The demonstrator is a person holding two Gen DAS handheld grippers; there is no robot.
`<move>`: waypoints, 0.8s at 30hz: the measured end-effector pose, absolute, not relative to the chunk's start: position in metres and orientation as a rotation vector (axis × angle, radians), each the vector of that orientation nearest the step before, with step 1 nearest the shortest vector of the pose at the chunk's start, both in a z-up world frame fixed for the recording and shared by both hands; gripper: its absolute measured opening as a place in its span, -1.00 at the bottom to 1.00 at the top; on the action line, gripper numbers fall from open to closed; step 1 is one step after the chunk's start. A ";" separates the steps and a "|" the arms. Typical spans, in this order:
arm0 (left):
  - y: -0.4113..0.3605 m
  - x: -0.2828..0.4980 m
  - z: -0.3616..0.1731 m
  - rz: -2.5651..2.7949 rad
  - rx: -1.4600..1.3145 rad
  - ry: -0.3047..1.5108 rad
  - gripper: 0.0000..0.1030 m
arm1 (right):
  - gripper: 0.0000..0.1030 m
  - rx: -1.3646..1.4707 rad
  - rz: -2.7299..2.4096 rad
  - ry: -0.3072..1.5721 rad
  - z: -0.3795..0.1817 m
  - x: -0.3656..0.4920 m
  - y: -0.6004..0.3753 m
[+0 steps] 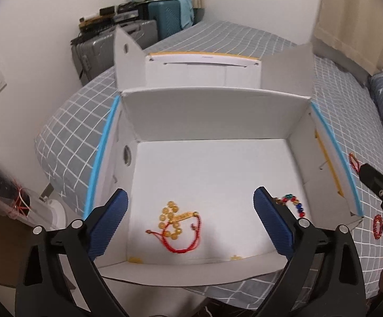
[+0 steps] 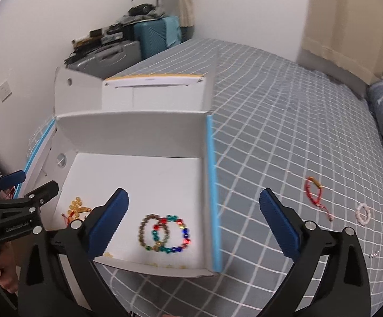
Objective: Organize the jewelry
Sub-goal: 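Move both open tools back from the box toward the bed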
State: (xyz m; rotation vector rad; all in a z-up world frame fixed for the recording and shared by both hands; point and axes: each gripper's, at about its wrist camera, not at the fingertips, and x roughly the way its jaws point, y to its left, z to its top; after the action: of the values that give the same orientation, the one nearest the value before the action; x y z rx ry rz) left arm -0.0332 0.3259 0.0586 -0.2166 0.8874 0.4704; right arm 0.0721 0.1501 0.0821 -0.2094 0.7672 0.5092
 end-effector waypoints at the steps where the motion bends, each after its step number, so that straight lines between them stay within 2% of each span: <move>1: 0.322 -0.031 0.059 0.464 -0.213 0.885 0.86 | 0.85 -0.209 0.505 0.763 0.083 0.073 0.145; 24: 0.137 0.053 0.059 0.151 -0.136 0.820 0.89 | 0.85 -0.083 0.227 0.748 0.080 0.100 -0.054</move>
State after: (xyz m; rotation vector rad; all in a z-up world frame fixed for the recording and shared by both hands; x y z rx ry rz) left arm 0.0530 0.1373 0.0589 -0.1363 0.8205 0.1512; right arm 0.0997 -0.0545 0.0803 -0.0833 0.7480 0.2274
